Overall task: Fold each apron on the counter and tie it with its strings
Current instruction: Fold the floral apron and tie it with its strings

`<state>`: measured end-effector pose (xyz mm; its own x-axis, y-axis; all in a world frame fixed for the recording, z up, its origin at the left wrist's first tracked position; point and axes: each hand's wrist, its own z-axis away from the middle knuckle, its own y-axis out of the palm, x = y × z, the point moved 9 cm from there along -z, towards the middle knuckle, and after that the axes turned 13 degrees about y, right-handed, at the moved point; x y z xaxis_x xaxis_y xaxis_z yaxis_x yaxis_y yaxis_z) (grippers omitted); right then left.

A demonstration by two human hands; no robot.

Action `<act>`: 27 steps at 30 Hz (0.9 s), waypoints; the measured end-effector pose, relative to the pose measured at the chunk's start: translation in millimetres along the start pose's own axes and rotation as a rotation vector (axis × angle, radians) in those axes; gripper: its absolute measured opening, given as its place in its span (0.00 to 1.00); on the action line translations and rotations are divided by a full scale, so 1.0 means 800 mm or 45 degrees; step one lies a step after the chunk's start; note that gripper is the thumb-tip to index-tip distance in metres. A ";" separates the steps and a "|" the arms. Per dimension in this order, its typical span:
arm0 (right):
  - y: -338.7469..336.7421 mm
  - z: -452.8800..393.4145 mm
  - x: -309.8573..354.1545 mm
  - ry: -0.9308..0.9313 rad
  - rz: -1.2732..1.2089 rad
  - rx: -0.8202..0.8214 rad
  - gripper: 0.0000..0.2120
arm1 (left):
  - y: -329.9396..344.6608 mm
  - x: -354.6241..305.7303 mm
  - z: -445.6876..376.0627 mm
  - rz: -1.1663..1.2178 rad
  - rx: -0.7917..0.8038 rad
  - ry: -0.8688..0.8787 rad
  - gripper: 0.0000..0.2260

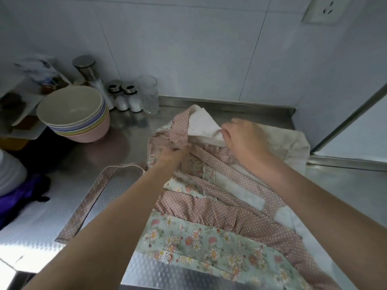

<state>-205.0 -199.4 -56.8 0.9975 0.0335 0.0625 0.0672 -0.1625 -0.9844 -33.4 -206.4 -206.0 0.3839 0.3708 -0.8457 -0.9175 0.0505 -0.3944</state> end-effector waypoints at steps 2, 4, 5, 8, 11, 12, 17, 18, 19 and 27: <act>-0.007 0.023 -0.004 0.022 -0.077 0.015 0.10 | 0.011 -0.018 0.003 0.307 0.032 0.061 0.15; 0.007 0.043 -0.012 0.069 -0.076 0.096 0.12 | 0.007 -0.037 0.007 0.633 0.011 0.062 0.06; 0.020 0.052 -0.014 0.088 -0.043 0.166 0.12 | 0.000 -0.046 0.007 0.789 0.023 0.030 0.04; 0.065 0.074 -0.012 0.118 0.008 0.384 0.09 | -0.030 -0.077 0.026 1.115 0.258 -0.077 0.09; 0.082 0.087 -0.003 0.139 0.111 0.467 0.10 | -0.103 -0.088 0.039 0.491 0.386 0.115 0.09; 0.083 0.089 -0.002 0.163 0.147 0.479 0.11 | -0.133 -0.091 0.041 0.010 0.364 0.254 0.08; 0.079 0.103 0.007 0.248 0.266 0.530 0.14 | -0.220 -0.081 0.055 -1.840 0.139 0.481 0.12; 0.080 0.106 0.009 0.250 0.282 0.538 0.14 | -0.219 -0.073 0.056 -1.944 0.114 0.485 0.12; 0.079 0.110 0.012 0.252 0.291 0.541 0.14 | -0.212 -0.064 0.058 -2.010 0.125 0.502 0.14; 0.056 0.120 0.018 0.273 0.164 0.382 0.11 | -0.087 0.004 0.096 -1.716 0.348 0.654 0.41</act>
<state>-190.0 -111.5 -115.5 0.9816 -0.1804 -0.0633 -0.0371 0.1451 -0.9887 24.0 -137.2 -153.6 0.8875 -0.4587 0.0435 0.1887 0.2757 -0.9426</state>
